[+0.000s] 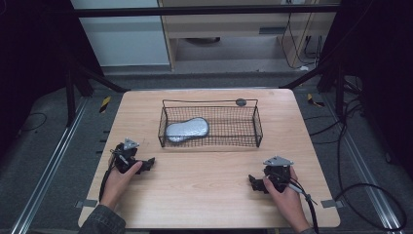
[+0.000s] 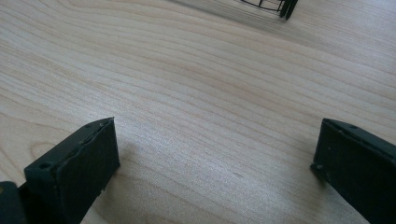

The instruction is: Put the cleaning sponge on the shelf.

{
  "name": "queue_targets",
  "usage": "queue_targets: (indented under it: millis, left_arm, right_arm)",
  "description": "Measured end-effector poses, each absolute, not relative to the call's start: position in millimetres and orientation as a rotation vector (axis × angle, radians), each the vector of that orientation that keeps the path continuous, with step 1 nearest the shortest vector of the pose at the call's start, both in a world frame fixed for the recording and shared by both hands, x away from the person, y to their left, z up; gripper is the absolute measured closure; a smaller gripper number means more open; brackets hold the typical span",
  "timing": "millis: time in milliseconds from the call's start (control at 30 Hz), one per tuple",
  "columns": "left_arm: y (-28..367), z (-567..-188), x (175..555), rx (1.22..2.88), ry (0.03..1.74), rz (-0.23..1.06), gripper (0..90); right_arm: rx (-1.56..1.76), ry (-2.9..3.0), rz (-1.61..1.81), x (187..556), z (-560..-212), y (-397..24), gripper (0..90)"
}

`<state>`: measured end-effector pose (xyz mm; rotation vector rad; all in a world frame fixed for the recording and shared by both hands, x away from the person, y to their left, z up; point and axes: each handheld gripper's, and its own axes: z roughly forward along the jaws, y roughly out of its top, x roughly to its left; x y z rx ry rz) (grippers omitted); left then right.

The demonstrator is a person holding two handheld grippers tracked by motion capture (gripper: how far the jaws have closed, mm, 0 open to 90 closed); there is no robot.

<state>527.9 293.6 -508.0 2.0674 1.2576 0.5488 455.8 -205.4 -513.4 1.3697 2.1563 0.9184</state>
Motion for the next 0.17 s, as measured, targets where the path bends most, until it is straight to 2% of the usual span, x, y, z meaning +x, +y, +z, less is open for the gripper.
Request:
queue_targets:
  millis: [167]
  left_arm:
    - [293.7,-507.9,527.8,2.068,1.258,0.548,0.0]
  right_arm:
    - [1.371,2.155,0.92,455.9,-513.3,-205.3,0.3]
